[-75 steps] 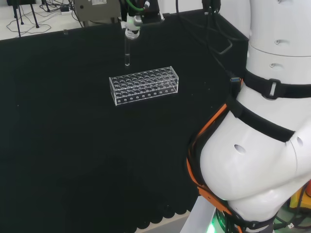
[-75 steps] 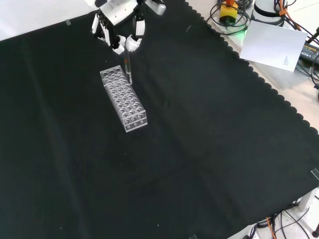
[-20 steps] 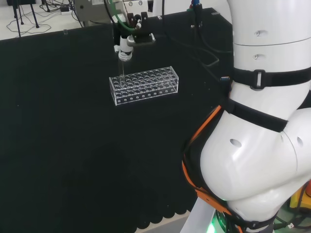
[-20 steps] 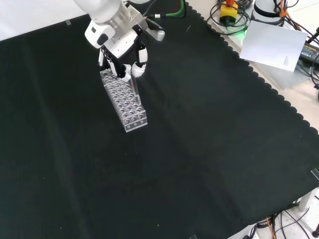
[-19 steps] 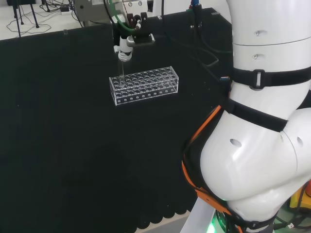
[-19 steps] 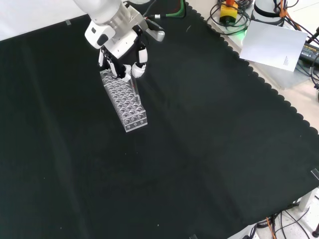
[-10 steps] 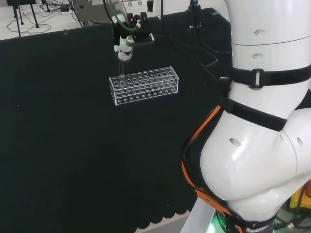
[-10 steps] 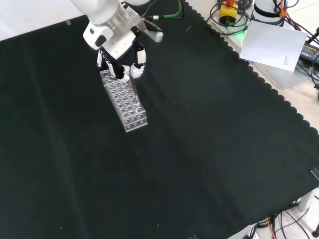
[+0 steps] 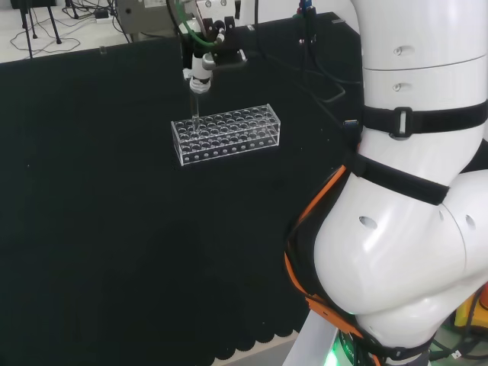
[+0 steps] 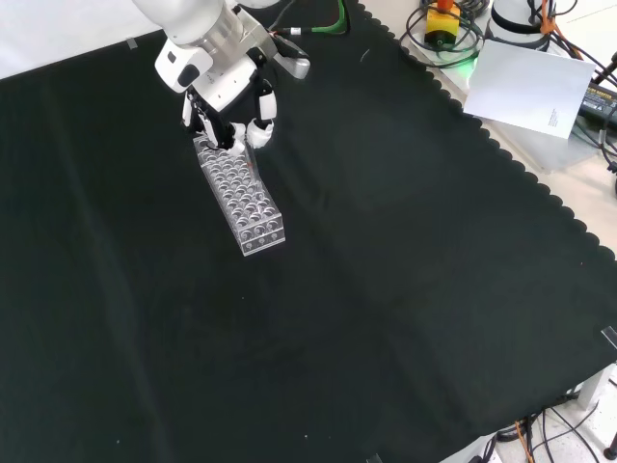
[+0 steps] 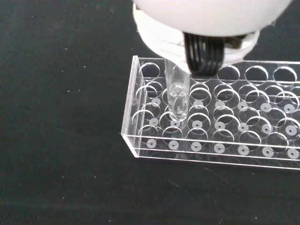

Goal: Put the test tube back in the rack.

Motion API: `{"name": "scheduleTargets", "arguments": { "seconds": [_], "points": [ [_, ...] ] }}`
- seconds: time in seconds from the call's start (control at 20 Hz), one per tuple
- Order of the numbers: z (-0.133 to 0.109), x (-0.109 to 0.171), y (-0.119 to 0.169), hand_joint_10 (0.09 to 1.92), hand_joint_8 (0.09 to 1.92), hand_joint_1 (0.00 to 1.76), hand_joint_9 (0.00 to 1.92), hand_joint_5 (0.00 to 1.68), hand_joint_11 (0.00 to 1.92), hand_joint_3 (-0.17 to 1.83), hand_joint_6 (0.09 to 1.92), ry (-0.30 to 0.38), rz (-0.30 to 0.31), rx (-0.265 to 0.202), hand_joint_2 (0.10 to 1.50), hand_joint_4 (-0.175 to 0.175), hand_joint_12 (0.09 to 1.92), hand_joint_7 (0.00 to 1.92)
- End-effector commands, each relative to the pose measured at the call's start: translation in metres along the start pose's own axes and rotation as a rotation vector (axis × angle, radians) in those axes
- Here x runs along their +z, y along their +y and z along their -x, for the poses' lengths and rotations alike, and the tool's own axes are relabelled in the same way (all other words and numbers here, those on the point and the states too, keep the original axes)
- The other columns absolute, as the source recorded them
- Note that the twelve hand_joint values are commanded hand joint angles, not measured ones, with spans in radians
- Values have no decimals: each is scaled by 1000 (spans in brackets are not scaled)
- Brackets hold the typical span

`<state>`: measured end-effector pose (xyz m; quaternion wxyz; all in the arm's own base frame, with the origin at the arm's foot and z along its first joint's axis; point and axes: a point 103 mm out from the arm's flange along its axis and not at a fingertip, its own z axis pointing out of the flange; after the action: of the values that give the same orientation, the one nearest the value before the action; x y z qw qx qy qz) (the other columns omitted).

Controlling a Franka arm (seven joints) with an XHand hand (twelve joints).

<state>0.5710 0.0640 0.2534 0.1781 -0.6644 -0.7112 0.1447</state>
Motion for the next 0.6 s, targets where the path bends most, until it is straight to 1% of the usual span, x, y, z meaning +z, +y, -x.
{"name": "scheduleTargets", "arguments": {
  "seconds": [0.05,0.6],
  "points": [
    [1,2,-1,259,720,1435,1387,1319,691,720,566,7,-1,0,576,-175,1236,1421],
    [0,4,-2,258,720,1436,1388,1320,691,721,566,4,-12,-2,576,-175,1236,1421]
  ]
}}
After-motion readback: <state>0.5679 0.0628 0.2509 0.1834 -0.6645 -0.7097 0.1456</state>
